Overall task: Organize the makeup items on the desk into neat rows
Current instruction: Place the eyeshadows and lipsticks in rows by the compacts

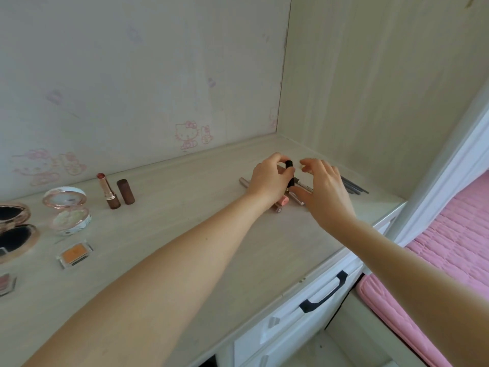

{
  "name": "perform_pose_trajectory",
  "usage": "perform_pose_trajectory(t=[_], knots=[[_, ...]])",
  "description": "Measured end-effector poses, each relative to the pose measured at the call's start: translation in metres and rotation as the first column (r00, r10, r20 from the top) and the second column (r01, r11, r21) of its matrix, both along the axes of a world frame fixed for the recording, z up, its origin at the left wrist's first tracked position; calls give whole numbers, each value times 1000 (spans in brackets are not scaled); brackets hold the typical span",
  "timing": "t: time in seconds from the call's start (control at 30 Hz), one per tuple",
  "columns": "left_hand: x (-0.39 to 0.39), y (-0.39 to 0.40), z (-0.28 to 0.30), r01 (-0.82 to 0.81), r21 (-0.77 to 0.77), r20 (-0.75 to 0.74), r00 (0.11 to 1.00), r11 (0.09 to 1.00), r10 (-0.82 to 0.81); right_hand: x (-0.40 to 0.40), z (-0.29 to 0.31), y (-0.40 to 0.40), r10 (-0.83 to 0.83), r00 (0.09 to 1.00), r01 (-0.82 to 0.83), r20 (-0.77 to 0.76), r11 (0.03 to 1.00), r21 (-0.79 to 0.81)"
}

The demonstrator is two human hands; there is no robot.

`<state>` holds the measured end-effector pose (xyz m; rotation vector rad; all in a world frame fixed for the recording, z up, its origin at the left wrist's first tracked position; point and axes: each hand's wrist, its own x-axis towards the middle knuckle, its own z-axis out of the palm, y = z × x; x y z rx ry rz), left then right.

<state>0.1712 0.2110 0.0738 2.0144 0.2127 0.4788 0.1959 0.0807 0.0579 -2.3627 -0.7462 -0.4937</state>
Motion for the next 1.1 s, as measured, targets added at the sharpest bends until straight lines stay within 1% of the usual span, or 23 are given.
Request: perform_pose_trajectory(t=[0.17, 0.43, 0.6, 0.67, 0.77, 0.9, 1.03, 1.1], knots=[[-26, 16, 6, 56, -159, -20, 998, 986, -60, -17, 10, 20, 35, 999, -35, 3, 997, 66], [-87, 62, 21, -27, -221, -72, 997, 975, 12, -61, 8, 57, 175, 982, -169, -69, 982, 80], [-139, 91, 15, -38, -168, -92, 995, 985, 23, -92, 4, 88, 305, 951, -303, -59, 952, 35], [-160, 103, 10, -44, -133, -103, 994, 990, 30, -106, 1, 101, 359, 932, -356, -59, 933, 49], [-192, 121, -1, -57, -89, -112, 993, 994, 47, -132, -3, 119, 418, 902, -401, -108, 904, 145], [-241, 139, -16, -122, -71, -106, 988, 990, 114, -174, -1, 138, 484, 840, -434, -245, 871, 230], [-284, 155, -23, -204, 16, -110, 973, 979, 204, -209, -4, 154, 544, 772, -460, -329, 835, 301], [-303, 162, -25, -218, 78, -106, 968, 973, 226, -223, -7, 162, 566, 738, -454, -367, 819, 351]])
